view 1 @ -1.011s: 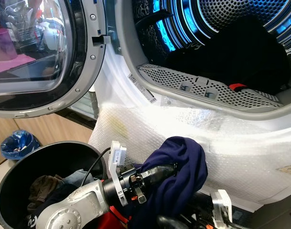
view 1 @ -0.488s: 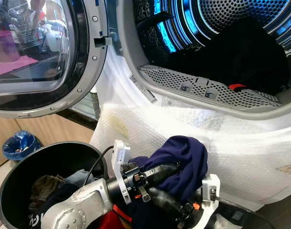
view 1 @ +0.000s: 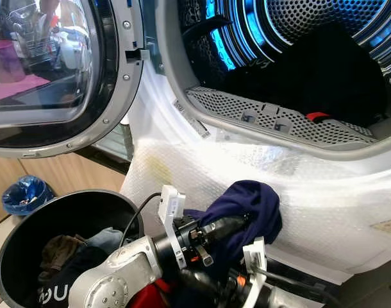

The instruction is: Clothes washing

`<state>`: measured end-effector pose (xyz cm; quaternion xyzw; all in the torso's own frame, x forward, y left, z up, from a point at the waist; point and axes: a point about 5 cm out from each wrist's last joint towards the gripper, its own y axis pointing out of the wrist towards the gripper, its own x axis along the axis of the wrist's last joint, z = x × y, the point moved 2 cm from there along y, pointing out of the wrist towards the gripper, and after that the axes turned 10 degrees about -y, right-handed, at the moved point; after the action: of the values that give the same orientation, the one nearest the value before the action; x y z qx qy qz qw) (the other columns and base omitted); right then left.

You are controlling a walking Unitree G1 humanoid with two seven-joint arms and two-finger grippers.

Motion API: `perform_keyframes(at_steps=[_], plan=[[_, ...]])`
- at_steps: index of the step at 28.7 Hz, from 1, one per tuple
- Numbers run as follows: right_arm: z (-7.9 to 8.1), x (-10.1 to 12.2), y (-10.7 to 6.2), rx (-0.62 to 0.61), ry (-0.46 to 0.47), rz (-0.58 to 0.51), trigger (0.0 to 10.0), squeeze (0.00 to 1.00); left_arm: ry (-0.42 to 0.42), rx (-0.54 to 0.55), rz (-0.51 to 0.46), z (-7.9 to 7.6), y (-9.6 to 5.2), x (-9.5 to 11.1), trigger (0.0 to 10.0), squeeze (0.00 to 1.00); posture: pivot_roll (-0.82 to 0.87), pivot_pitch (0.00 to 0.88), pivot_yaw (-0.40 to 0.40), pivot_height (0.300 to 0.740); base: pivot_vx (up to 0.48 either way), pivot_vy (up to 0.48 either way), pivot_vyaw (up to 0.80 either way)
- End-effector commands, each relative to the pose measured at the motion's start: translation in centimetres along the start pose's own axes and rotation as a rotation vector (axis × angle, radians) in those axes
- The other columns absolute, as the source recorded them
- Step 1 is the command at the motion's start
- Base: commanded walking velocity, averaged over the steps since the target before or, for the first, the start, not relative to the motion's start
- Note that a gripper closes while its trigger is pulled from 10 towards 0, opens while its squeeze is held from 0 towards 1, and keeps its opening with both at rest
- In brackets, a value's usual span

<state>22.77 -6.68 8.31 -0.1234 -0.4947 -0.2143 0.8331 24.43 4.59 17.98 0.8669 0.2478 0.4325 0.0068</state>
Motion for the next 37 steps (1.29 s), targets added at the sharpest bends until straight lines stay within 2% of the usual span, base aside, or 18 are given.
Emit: perform_keyframes(at_steps=[1,3,4,5,9,10,12,15,18,21,25,30,35,36,37], plan=[[-0.3,0.1,0.2,-0.041,0.018,-0.01,10.0,0.0,0.022,-0.085,-0.007,-1.6,0.8,0.5,0.0,0.0,-0.03,0.048,-0.039,0.74,0.0,0.0,0.0],[-0.7,0.2,0.4,-0.069,0.021,-0.016,10.0,0.0,0.019,-0.097,-0.006,-1.8,0.9,0.5,0.0,0.0,-0.03,0.048,-0.039,0.74,0.0,0.0,0.0],[-2.0,0.6,0.9,-0.179,0.033,-0.042,10.0,0.0,0.021,-0.106,-0.007,-2.0,1.1,0.7,0.0,0.0,-0.03,0.049,-0.038,0.74,0.0,0.0,0.0],[-2.7,1.4,1.2,-0.231,0.074,-0.103,10.0,0.0,0.022,-0.107,-0.009,-2.0,1.1,0.7,0.0,0.0,-0.03,0.049,-0.038,0.74,0.0,0.0,0.0],[-3.2,2.9,1.3,-0.255,0.133,-0.216,10.0,0.0,0.024,-0.11,-0.014,-2.1,1.2,0.8,0.0,0.0,-0.03,0.047,-0.036,0.74,0.0,0.0,0.0],[-3.1,3.7,1.3,-0.231,0.183,-0.285,10.0,0.0,0.024,-0.111,-0.015,-2.2,1.3,0.8,0.0,0.0,-0.03,0.047,-0.036,0.74,0.0,0.0,0.0],[-3.0,4.1,1.2,-0.216,0.202,-0.31,10.0,0.0,0.024,-0.111,-0.015,-2.2,1.3,0.8,0.0,0.0,-0.03,0.047,-0.036,0.74,0.0,0.0,0.0],[-1.6,4.8,1.1,-0.096,0.236,-0.37,10.0,0.0,0.025,-0.111,-0.015,-2.3,1.3,0.9,0.0,0.0,-0.03,0.05,-0.034,0.74,0.0,0.0,0.0],[-1.9,5.2,0.8,-0.119,0.267,-0.43,10.0,0.0,0.024,-0.112,-0.013,-2.3,1.3,0.9,0.0,0.0,-0.03,0.05,-0.034,0.74,0.0,0.0,0.0],[-1.6,6.0,0.2,-0.08,0.27,-0.501,10.0,0.0,0.021,-0.112,-0.012,-2.3,1.3,0.9,0.0,0.0,-0.03,0.049,-0.033,0.74,0.0,0.0,0.0],[-0.7,6.1,-0.5,0.006,0.312,-0.537,10.0,0.0,0.017,-0.112,-0.004,-2.4,1.2,0.7,0.0,0.0,-0.02,0.05,-0.032,0.74,0.0,0.0,0.0],[0.1,6.1,-1.6,0.082,0.314,-0.578,10.0,0.0,0.011,-0.11,0.01,-2.5,0.9,0.5,0.0,0.0,-0.02,0.052,-0.029,0.74,0.0,0.0,0.0],[0.3,6.2,-2.5,0.113,0.315,-0.6,10.0,0.0,-0.002,-0.097,0.017,-2.4,0.6,0.3,0.0,0.0,-0.02,0.053,-0.027,0.74,0.0,0.0,0.0],[0.3,6.4,-2.9,0.121,0.311,-0.622,0.0,0.0,-0.005,-0.089,0.023,-2.4,0.4,0.2,0.0,0.0,-0.02,0.056,-0.026,0.74,0.0,0.0,0.0],[0.2,6.5,-3.1,0.118,0.311,-0.635,0.0,0.0,-0.007,-0.085,0.026,-2.4,0.3,0.1,0.0,0.0,-0.02,0.056,-0.026,0.74,0.0,0.0,0.0]])
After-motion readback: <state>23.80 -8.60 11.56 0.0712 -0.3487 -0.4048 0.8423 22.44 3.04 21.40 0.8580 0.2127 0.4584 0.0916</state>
